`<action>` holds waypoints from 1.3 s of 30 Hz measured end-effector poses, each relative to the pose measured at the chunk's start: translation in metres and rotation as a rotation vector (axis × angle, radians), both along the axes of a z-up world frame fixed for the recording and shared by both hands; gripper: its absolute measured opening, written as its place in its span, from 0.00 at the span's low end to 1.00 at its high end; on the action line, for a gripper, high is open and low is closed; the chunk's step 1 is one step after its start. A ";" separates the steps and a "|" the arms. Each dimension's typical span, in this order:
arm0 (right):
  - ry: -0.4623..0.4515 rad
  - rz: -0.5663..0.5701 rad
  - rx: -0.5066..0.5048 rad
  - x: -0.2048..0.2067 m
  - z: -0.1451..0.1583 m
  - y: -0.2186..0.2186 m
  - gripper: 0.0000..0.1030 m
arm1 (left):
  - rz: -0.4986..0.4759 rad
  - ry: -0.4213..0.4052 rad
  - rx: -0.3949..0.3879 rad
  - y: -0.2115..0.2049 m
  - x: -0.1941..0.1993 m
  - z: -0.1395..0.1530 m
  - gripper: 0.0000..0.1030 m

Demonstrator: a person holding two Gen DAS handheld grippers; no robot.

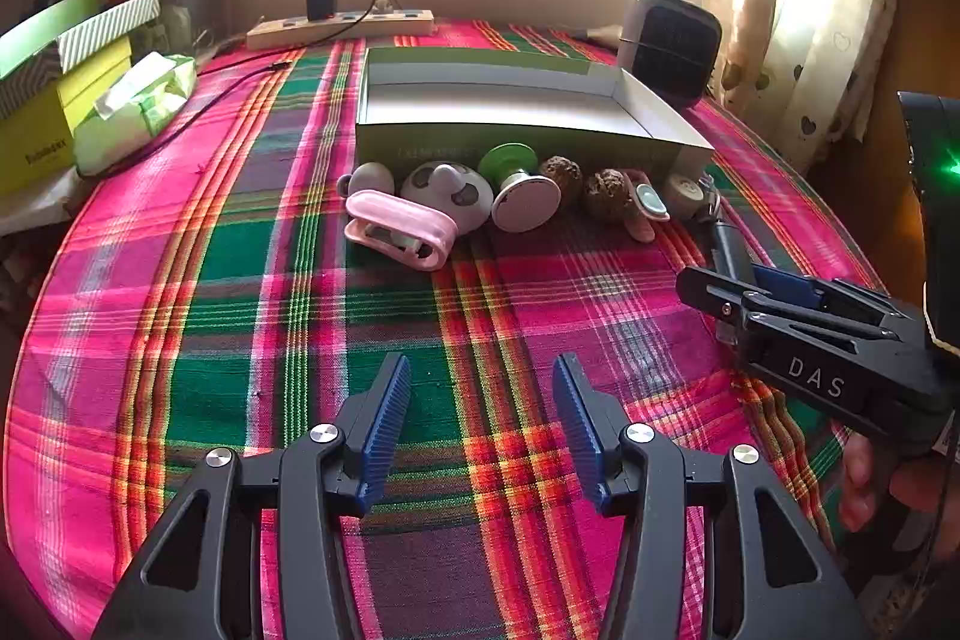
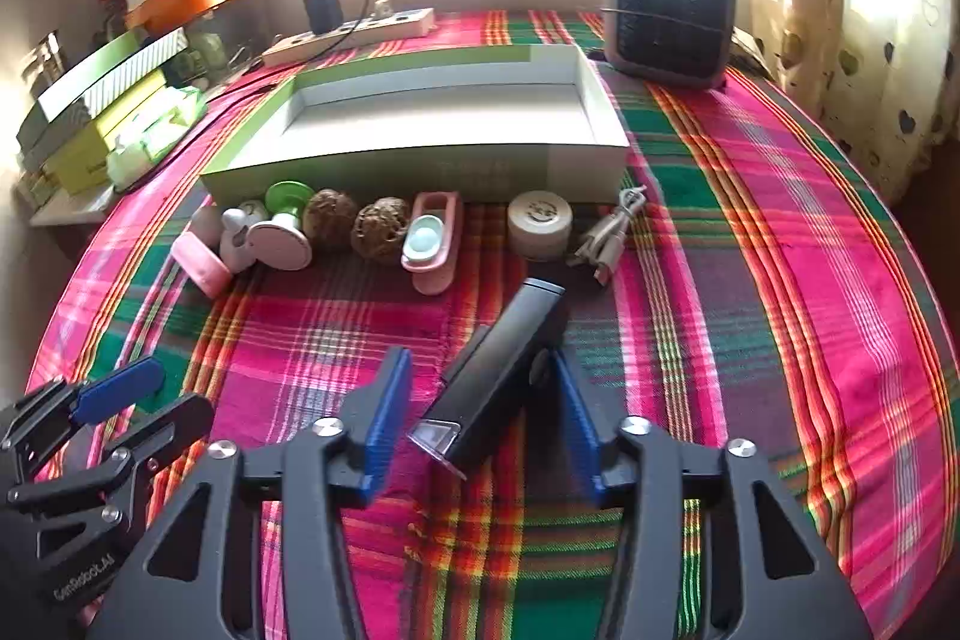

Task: Organize objects

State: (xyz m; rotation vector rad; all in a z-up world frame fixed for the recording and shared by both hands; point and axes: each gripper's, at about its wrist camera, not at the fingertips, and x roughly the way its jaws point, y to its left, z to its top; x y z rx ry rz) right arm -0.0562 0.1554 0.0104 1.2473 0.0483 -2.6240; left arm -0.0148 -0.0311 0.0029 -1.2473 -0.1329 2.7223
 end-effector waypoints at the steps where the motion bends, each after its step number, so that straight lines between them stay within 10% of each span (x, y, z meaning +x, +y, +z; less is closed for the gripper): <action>1: 0.000 0.011 0.000 0.001 0.000 0.000 0.38 | 0.000 -0.002 0.002 0.000 -0.001 0.000 0.47; 10: 0.010 0.040 0.048 0.003 0.000 0.001 0.24 | 0.020 -0.035 0.034 -0.005 -0.007 0.002 0.47; 39: 0.007 0.111 0.051 -0.010 -0.001 0.002 0.24 | 0.207 -0.079 0.082 -0.026 -0.063 0.012 0.47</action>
